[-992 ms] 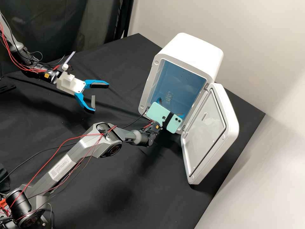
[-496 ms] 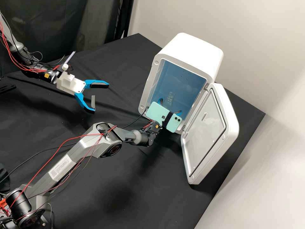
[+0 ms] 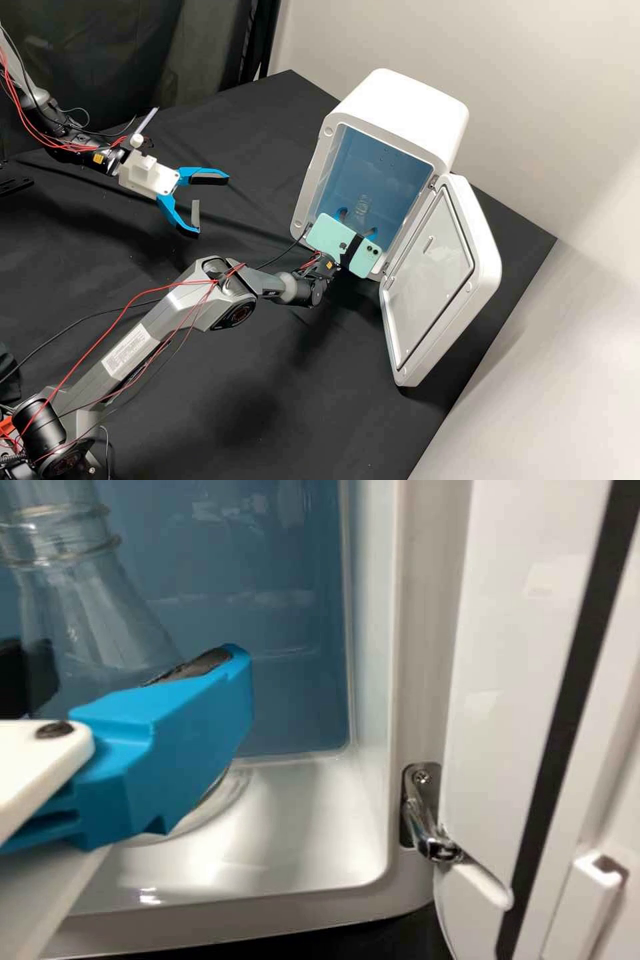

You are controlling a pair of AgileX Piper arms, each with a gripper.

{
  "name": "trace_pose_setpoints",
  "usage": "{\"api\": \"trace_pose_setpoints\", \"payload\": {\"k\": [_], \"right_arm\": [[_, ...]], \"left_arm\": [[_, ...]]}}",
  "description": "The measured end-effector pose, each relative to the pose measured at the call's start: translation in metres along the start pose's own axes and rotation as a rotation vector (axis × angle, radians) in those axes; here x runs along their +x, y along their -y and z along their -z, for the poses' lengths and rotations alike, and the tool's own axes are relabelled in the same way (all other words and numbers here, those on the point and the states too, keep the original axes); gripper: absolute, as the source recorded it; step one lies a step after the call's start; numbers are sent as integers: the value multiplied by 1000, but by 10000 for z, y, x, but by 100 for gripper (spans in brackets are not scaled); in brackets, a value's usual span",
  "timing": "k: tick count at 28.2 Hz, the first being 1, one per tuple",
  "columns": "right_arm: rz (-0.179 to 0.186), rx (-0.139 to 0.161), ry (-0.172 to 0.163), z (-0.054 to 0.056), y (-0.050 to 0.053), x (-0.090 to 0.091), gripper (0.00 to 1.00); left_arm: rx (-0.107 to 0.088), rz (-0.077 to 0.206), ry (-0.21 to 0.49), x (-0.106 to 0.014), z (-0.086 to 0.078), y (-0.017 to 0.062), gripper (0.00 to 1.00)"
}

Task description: Take the flask out of the incubator

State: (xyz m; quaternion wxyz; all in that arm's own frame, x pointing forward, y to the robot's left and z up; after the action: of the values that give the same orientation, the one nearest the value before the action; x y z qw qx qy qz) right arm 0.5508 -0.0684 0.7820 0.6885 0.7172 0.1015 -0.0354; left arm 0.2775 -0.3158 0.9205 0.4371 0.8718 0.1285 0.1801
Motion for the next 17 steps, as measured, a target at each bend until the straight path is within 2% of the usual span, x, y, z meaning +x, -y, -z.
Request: {"api": "trace_pose_setpoints", "payload": {"k": [15,17], "right_arm": [[-1,0,-2,1,0,0,0],[-1,0,-2,1,0,0,0]], "left_arm": [[-2,0,-2,0,2,0,100],[5,0,-2,0,2,0,100]]}}
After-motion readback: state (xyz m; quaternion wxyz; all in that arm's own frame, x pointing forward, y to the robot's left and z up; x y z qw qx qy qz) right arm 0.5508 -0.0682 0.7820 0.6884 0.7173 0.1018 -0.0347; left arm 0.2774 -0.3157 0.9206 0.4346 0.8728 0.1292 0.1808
